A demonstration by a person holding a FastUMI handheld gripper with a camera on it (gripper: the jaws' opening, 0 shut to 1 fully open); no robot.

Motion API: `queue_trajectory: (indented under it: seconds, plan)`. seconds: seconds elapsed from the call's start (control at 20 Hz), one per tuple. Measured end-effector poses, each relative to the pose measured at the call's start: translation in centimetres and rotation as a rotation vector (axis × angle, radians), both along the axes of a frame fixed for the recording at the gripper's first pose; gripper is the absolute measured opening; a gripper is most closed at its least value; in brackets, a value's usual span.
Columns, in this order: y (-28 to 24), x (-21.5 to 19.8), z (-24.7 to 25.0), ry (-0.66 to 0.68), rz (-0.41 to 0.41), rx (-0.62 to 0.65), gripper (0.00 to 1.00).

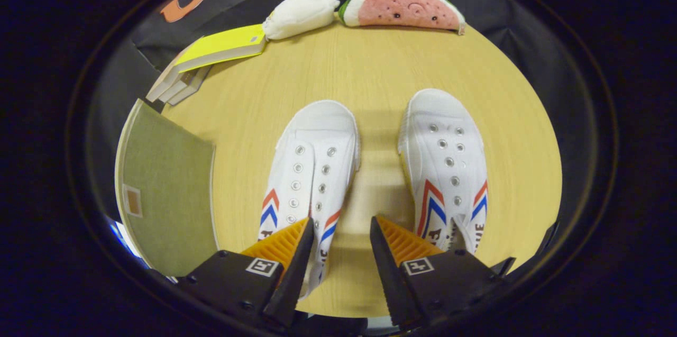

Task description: Open the storage box then place both shoes into the box .Put the left shoe in first, then the right shoe, with the right side of both shoes facing outward in a uniform manner.

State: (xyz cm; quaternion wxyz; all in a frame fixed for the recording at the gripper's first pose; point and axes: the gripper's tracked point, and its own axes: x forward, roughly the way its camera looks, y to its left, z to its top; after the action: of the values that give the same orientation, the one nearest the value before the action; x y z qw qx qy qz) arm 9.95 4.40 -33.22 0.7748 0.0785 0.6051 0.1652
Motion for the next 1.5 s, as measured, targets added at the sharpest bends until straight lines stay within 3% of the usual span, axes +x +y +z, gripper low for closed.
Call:
queue_trajectory:
  seconds: [0.3,0.5,1.05,1.5]
  plan:
    - [1.1,-0.2,0.1,0.031,0.036,0.052,0.19]
    - [1.1,-0.2,0.3,0.051,0.045,0.111,0.08]
    - [1.7,-3.6,4.6,0.043,0.006,0.289,0.06]
    - [3.3,-6.8,19.3,-0.113,0.023,0.323,0.06]
